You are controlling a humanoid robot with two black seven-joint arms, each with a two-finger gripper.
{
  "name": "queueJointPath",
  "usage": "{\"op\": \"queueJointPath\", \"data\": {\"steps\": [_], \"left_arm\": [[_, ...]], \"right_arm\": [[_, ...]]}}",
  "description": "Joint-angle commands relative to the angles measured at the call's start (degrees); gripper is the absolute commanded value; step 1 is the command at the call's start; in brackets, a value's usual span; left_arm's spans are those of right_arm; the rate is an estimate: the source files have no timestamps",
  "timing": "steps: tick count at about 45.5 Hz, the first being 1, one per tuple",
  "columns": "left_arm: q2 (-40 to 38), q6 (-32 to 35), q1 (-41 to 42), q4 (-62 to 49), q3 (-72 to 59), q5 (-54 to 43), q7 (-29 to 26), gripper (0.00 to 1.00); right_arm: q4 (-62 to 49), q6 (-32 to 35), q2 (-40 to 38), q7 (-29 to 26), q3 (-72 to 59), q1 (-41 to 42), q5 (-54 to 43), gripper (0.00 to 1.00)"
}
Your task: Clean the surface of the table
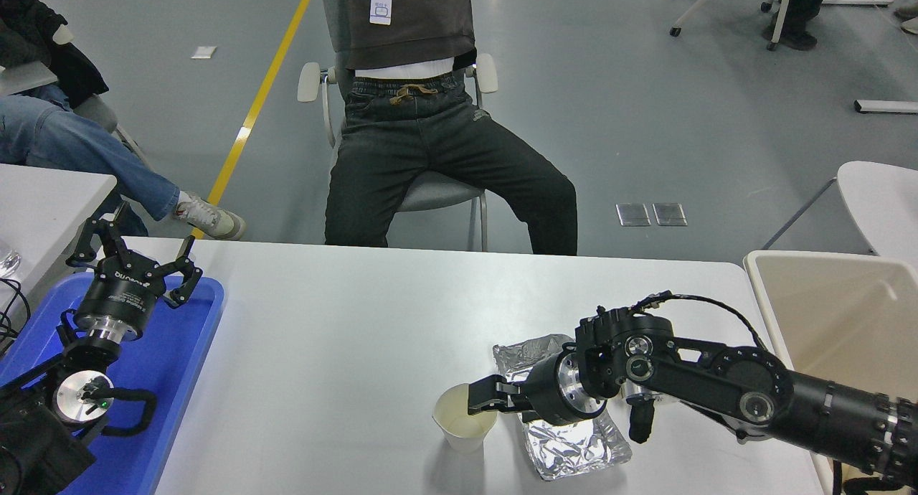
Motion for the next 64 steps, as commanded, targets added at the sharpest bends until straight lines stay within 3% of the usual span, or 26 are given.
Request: {"op": "queueJointPath", "data": {"steps": [1, 5, 11, 16, 23, 25, 49, 64], "left_arm": [[0.0, 0.0, 0.0, -0.03, 0.0, -0.01, 0.0, 1.0], [0.0, 0.0, 0.0, -0.03, 0.0, -0.01, 0.0, 1.0], [0.0, 0.0, 0.0, -0.03, 0.0, -0.01, 0.0, 1.0], [0.0, 0.0, 0.0, -0.03, 0.0, -0.01, 0.0, 1.0], [0.0, 0.0, 0.0, -0.03, 0.0, -0.01, 0.0, 1.0], [0.0, 0.0, 0.0, -0.03, 0.0, -0.01, 0.0, 1.0], [0.0, 0.0, 0.0, -0.03, 0.0, -0.01, 0.0, 1.0], [0.0, 0.09, 0.0, -0.03, 0.0, -0.01, 0.0, 1.0]], "right_arm": [[0.12, -0.08, 0.08, -0.26, -0.01, -0.27, -0.28, 0.69], [0.21, -0.08, 0.08, -0.26, 0.08, -0.27, -0.28, 0.6], [0.21, 0.18, 0.26, -0.08, 0.08, -0.35, -0.28, 0.56], [0.12, 0.62, 0.43, 0.35, 0.08, -0.35, -0.2, 0.43], [0.73, 3.96, 0.26, 1.14, 0.08, -0.27, -0.02, 0.06], [0.73, 4.23, 0.35, 1.85, 0.08, -0.27, -0.2, 0.0], [0.82, 4.84, -0.53, 4.57, 0.87, 0.17, 0.77, 0.0], [5.3, 7.3, -7.21, 4.84, 1.57, 4.21, 4.29, 0.0]]}}
